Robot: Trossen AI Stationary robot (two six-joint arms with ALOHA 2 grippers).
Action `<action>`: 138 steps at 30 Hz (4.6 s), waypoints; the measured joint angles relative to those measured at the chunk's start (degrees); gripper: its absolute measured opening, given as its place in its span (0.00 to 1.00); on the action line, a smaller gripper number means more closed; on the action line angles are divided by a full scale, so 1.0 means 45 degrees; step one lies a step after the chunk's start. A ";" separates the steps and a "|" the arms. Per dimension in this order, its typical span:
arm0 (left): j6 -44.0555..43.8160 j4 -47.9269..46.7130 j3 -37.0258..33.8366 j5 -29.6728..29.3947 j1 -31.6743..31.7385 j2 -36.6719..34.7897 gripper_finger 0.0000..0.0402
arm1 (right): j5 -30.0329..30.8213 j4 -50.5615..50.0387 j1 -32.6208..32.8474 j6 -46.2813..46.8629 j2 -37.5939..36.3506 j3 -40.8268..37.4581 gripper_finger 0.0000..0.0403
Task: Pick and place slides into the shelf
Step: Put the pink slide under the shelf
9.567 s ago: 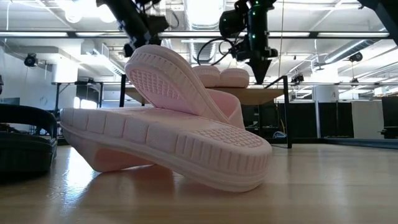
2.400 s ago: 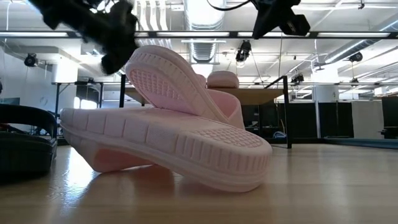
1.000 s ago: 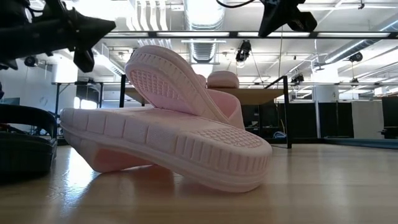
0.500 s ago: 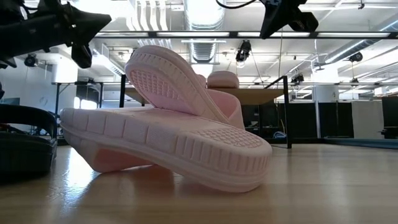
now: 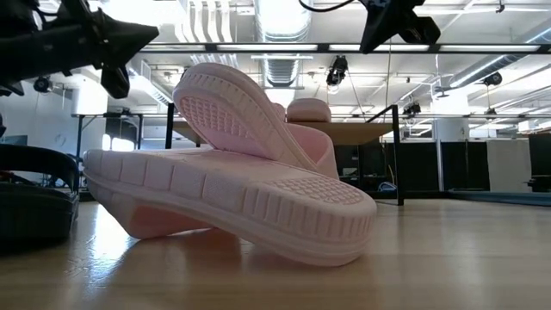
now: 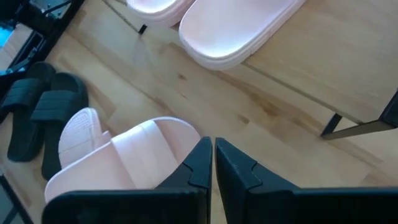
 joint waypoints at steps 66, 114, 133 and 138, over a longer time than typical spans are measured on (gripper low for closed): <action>0.0003 -0.3034 0.0048 -0.0010 0.0010 0.7184 0.00 | -0.0359 -0.0415 0.0000 -0.0549 -0.0010 -0.0010 0.03; 0.0000 -0.3014 -0.0017 0.0000 0.0005 -0.5696 0.00 | -0.0398 -0.0563 0.0029 0.0372 -0.0024 -0.0010 0.03; -0.3774 0.2770 -0.0001 -0.0252 -0.0005 -0.5112 0.00 | -0.0645 -0.0476 0.0243 0.0385 0.0039 -0.0005 0.03; -0.2451 -0.2718 0.1749 0.1434 -0.0010 -0.4826 0.00 | -0.0634 -0.0233 0.0217 0.0106 0.0039 -0.0003 0.03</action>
